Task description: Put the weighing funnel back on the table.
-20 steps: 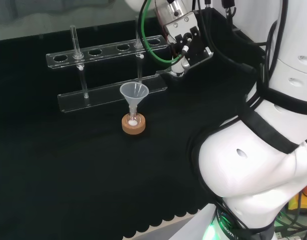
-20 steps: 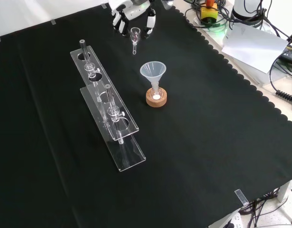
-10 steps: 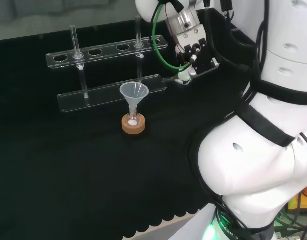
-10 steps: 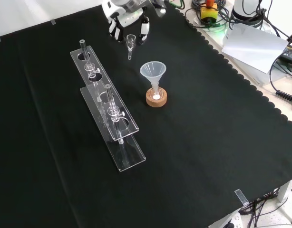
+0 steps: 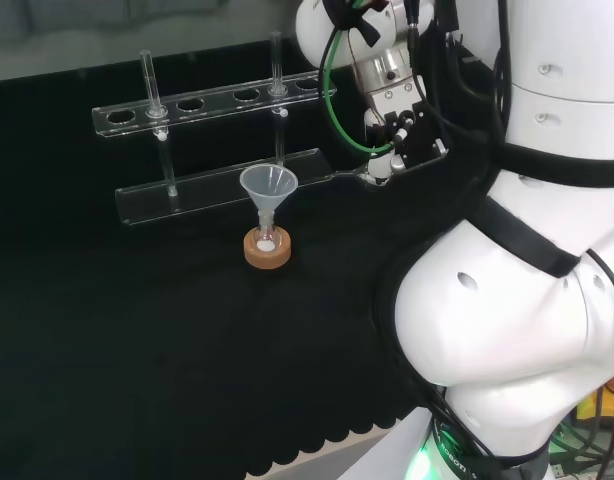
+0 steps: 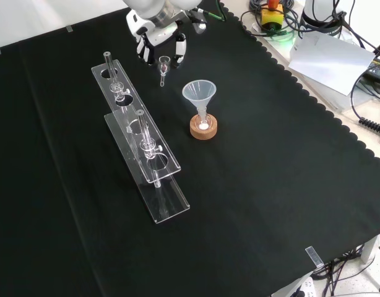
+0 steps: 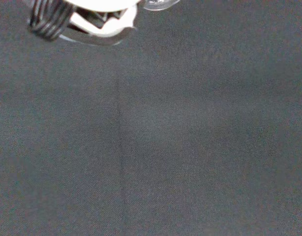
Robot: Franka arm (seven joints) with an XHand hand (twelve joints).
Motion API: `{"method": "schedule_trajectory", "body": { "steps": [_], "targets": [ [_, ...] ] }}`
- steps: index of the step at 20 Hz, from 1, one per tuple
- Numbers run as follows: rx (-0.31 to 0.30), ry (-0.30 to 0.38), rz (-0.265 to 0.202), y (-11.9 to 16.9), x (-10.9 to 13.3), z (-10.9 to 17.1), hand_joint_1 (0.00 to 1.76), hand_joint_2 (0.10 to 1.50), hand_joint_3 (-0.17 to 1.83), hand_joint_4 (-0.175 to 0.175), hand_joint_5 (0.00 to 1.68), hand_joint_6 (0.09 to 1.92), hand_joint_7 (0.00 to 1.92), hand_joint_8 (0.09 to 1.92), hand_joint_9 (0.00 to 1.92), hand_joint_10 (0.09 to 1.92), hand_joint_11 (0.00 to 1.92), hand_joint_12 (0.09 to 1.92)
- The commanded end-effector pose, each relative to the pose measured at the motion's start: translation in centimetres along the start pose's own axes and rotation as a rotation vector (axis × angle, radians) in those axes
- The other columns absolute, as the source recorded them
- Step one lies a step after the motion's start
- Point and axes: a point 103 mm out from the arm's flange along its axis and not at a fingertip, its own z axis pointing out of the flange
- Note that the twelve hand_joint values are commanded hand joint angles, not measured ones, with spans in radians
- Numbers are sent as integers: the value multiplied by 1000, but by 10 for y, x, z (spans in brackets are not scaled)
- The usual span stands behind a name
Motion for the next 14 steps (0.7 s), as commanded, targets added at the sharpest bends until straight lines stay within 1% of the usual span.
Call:
{"method": "schedule_trajectory", "body": {
  "steps": [1, 5, 8, 14],
  "targets": [
    [2, 26, -25, 24, -13, 21, 1078, 685, 755, 175, 1107, 1004, 575, 663, 892, 464, 661, 1184],
    [4, 41, -33, 33, -14, 32, 1078, 686, 754, 175, 1106, 1006, 577, 665, 894, 465, 671, 1181],
    [-6, 45, -34, 37, -14, 38, 1077, 687, 754, 175, 1104, 1008, 578, 666, 896, 466, 679, 1177],
    [-7, 53, -39, 44, -12, 46, 1077, 688, 752, 175, 1103, 1010, 580, 667, 900, 467, 685, 1170]
  ]
}}
